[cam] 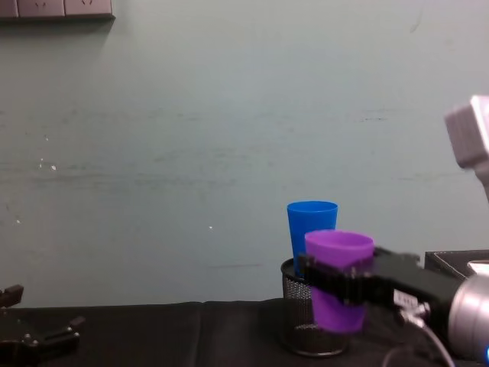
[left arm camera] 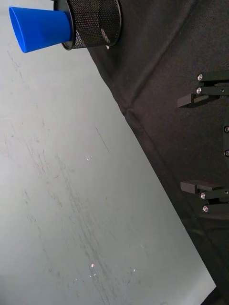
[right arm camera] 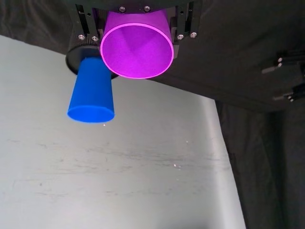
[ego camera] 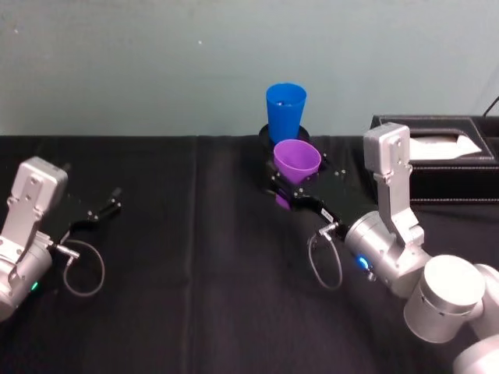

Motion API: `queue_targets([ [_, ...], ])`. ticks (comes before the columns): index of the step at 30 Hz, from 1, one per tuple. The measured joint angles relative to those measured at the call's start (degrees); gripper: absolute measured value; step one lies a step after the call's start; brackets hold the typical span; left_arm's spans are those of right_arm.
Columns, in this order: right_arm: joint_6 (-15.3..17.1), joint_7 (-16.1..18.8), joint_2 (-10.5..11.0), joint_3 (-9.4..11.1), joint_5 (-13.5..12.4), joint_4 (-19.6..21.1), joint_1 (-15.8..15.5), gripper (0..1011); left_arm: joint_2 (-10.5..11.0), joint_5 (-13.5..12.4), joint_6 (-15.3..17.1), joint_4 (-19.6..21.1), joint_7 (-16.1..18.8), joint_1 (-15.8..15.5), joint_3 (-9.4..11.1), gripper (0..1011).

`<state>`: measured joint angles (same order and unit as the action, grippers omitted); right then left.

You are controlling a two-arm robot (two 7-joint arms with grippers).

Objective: Pick up one cup with a gripper and tap it against the other cup.

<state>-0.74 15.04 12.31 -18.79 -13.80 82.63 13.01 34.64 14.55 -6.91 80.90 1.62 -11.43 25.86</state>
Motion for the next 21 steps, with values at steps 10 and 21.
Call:
queue_targets([
  [10,-2.9,1.4,-0.5,0.1,0.7,-2.8,-3.2,731,0.0,0.0,0.0,0.0,0.0,0.0,0.0,1000],
  [21,-3.4,2.2,-0.1,0.0,0.9,-3.1,-5.6,731,0.0,0.0,0.0,0.0,0.0,0.0,0.0,1000],
])
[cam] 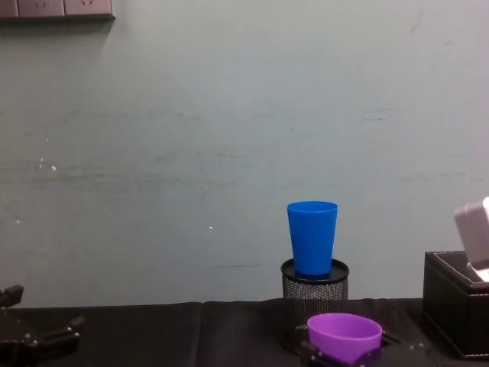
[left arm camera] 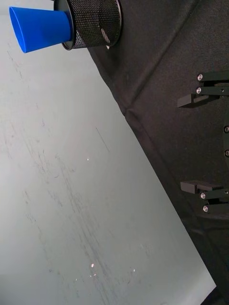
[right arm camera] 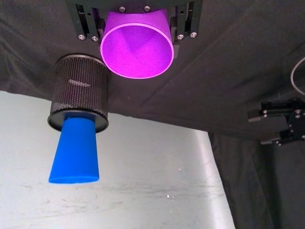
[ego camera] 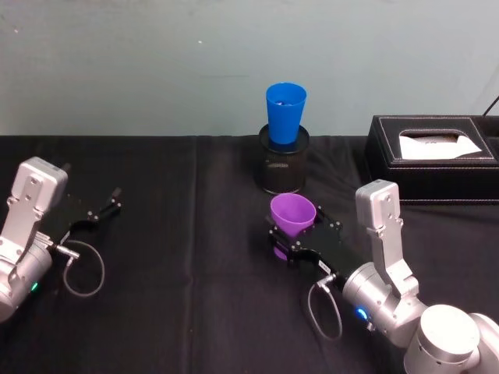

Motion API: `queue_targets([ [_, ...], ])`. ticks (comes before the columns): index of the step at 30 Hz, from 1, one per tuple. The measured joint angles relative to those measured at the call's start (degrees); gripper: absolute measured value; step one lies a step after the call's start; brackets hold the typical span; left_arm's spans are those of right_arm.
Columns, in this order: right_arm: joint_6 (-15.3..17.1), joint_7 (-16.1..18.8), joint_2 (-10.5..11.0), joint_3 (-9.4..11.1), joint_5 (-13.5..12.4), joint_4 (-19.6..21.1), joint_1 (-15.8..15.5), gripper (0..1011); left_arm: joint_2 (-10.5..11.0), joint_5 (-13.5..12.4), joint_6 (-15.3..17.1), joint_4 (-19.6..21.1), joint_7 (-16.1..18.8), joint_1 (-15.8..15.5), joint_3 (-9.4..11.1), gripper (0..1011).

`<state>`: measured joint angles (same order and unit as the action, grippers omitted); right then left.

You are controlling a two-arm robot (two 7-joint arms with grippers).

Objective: Pick up one cup with a gripper and tap it against the other cup.

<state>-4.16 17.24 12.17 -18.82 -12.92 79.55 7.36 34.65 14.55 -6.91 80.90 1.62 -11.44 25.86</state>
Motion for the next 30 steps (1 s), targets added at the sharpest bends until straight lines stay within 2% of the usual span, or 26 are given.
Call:
queue_targets([
  [6,-0.4,-0.1,-0.1,0.0,0.9,-0.8,-0.2,733,0.0,0.0,0.0,0.0,0.0,0.0,0.0,1000],
  [9,-0.4,-0.4,-0.3,0.2,1.2,-1.0,-0.2,823,0.0,0.0,0.0,0.0,0.0,0.0,0.0,1000],
  [10,-0.4,-0.5,-0.3,0.2,1.2,-1.0,-0.2,823,0.0,0.0,0.0,0.0,0.0,0.0,0.0,1000],
  [11,-0.4,-0.5,-0.4,0.3,1.2,-1.0,-0.2,877,0.0,0.0,0.0,0.0,0.0,0.0,0.0,1000],
  [15,-0.2,-0.7,-0.5,0.6,1.3,-0.7,-0.2,985,0.0,0.0,0.0,0.0,0.0,0.0,0.0,1000],
  [17,-0.1,-0.7,-0.5,0.8,1.2,-0.1,-0.3,1002,0.0,0.0,0.0,0.0,0.0,0.0,0.0,1000],
  [25,1.3,-0.8,-0.1,2.3,0.1,5.9,-1.1,1002,0.0,0.0,0.0,0.0,0.0,0.0,0.0,1000],
  [28,2.7,-1.4,0.1,3.4,-1.0,8.8,-1.4,1002,0.0,0.0,0.0,0.0,0.0,0.0,0.0,1000],
  [30,4.4,-3.1,0.1,4.4,-1.2,10.7,-1.4,1003,0.0,0.0,0.0,0.0,0.0,0.0,0.0,1000],
])
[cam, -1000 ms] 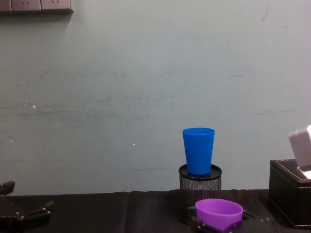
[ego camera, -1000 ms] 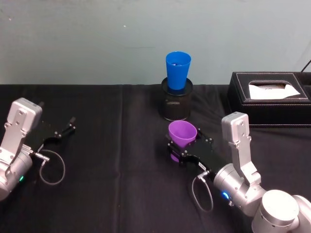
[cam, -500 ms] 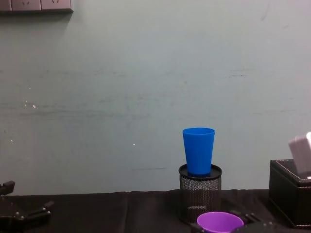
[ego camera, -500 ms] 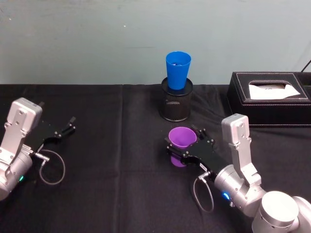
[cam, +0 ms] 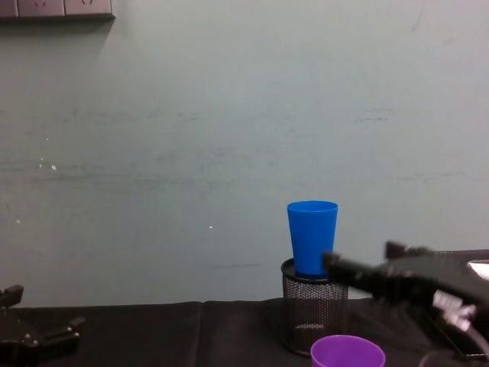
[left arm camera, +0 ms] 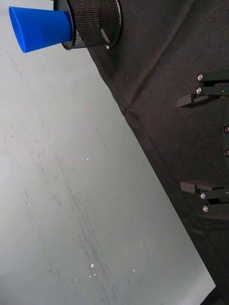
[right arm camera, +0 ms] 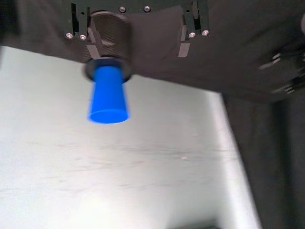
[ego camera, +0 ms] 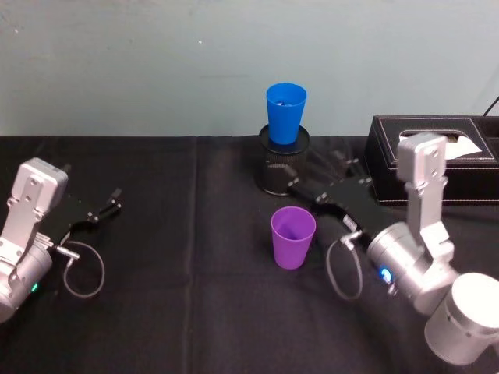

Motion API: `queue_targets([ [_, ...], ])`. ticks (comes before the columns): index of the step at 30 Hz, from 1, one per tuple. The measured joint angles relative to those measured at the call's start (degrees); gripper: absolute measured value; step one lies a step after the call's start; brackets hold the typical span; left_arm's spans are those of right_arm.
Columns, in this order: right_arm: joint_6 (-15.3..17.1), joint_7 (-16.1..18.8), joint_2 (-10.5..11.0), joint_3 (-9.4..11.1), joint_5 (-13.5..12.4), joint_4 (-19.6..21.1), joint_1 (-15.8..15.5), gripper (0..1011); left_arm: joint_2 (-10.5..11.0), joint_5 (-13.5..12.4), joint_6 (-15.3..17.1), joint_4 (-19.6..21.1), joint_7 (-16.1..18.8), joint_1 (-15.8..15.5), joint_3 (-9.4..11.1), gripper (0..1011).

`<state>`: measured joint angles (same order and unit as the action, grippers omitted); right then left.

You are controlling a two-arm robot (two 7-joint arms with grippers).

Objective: Pick up one cup with a gripper and tap it against the other cup.

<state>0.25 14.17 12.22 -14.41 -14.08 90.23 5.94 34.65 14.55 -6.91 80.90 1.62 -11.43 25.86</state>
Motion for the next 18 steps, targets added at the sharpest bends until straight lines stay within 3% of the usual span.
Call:
queue_targets([
  [5,4.4,-6.6,-1.1,2.6,2.4,1.7,0.1,1003,0.0,0.0,0.0,0.0,0.0,0.0,0.0,1000],
  [10,6.8,-11.6,-2.6,4.9,4.7,1.1,0.2,1003,0.0,0.0,0.0,0.0,0.0,0.0,0.0,1000],
  [18,8.8,-13.5,-3.6,5.9,6.6,-2.0,1.2,1003,0.0,0.0,0.0,0.0,0.0,0.0,0.0,1000],
])
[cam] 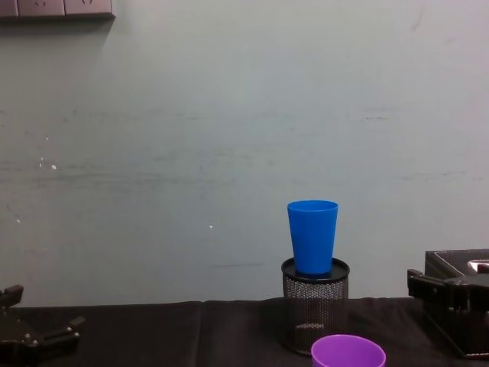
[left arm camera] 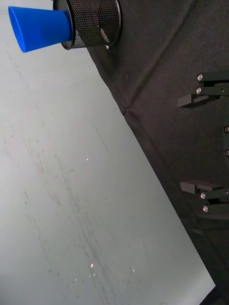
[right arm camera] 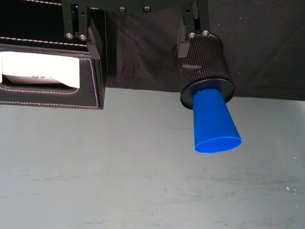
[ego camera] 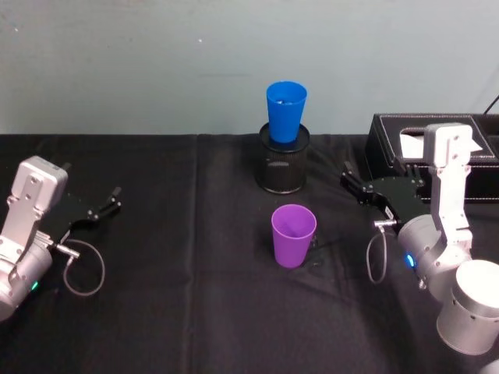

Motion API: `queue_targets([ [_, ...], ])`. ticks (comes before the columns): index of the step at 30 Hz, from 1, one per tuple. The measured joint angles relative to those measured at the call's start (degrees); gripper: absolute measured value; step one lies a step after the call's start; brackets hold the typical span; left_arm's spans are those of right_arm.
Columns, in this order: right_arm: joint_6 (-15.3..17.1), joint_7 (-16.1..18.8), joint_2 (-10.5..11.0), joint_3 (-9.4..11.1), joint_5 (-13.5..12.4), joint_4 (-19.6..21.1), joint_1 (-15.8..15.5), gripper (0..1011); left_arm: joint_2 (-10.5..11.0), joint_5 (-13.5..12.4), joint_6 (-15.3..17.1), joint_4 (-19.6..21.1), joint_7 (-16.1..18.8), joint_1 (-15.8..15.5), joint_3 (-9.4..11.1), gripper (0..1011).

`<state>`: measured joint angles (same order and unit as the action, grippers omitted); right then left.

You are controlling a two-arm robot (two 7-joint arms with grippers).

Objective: Pick up one cup with a gripper and tap it against the other cup.

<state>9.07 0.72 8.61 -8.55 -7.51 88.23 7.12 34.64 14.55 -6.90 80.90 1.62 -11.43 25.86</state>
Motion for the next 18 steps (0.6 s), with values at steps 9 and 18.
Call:
queue_targets([
  [9,-0.3,0.0,0.1,-0.1,-0.1,0.4,-0.2,1003,0.0,0.0,0.0,0.0,0.0,0.0,0.0,1000],
  [18,-0.5,0.1,0.1,-0.2,-0.2,0.6,-0.2,1003,0.0,0.0,0.0,0.0,0.0,0.0,0.0,1000],
])
